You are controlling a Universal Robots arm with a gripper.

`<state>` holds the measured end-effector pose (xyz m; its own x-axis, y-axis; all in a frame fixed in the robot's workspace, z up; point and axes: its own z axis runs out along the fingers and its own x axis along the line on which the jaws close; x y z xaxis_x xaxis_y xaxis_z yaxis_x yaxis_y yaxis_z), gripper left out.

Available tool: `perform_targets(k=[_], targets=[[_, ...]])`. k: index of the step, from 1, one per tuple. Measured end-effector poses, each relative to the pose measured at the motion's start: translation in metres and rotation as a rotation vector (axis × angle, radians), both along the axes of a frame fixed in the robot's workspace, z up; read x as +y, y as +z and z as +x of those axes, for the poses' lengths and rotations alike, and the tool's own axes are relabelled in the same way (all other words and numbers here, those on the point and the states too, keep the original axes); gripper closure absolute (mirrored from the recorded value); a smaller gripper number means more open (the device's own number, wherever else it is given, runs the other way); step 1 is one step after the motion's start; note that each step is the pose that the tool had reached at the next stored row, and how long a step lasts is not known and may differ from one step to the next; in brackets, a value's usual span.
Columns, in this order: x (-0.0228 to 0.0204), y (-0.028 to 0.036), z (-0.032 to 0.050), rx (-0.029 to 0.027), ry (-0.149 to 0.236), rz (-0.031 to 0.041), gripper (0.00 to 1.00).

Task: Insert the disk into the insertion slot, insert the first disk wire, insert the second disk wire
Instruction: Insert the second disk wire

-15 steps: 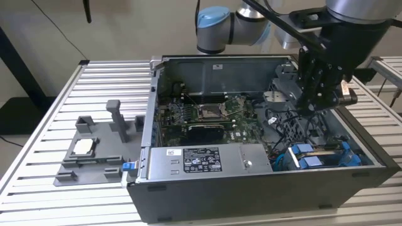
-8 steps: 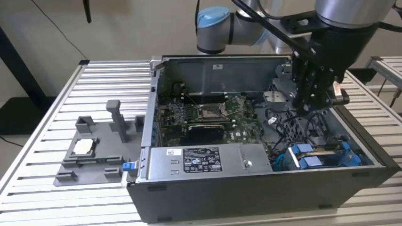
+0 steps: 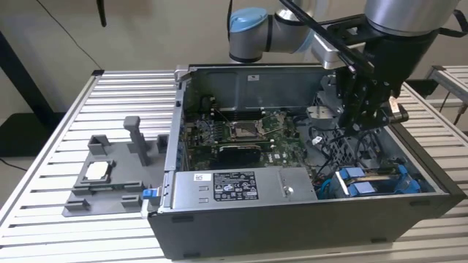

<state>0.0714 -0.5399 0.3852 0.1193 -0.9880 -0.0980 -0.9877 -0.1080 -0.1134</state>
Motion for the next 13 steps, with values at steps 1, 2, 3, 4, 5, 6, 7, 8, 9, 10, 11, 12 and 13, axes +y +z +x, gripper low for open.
perform_targets(k=[1, 2, 3, 4, 5, 6, 7, 8, 9, 10, 11, 12, 13], targets=[[0.0001, -0.0003, -0.0003, -0.0002, 0.009, -0.0018, 0.73], [0.0002, -0.0005, -0.0007, -0.0004, 0.017, -0.0039, 0.73], [0.0004, -0.0007, -0.0012, -0.0007, 0.024, -0.0063, 0.73], [0.0006, -0.0010, -0.0017, -0.0014, 0.029, -0.0086, 0.73], [0.0008, -0.0013, -0.0023, -0.0033, 0.034, -0.0102, 0.73], [0.0010, -0.0015, -0.0028, -0.0066, 0.037, -0.0114, 0.73], [0.0011, -0.0016, -0.0034, -0.0110, 0.040, -0.0124, 0.73], [0.0012, -0.0017, -0.0040, -0.0160, 0.042, -0.0133, 0.73], [0.0014, -0.0017, -0.0045, -0.0207, 0.045, -0.0138, 0.75], [0.0015, -0.0017, -0.0049, -0.0247, 0.048, -0.0143, 0.82], [0.0015, -0.0017, -0.0054, -0.0287, 0.050, -0.0149, 0.82], [0.0015, -0.0018, -0.0057, -0.0317, 0.052, -0.0157, 0.82], [0.0016, -0.0017, -0.0059, -0.0341, 0.053, -0.0163, 0.82]])
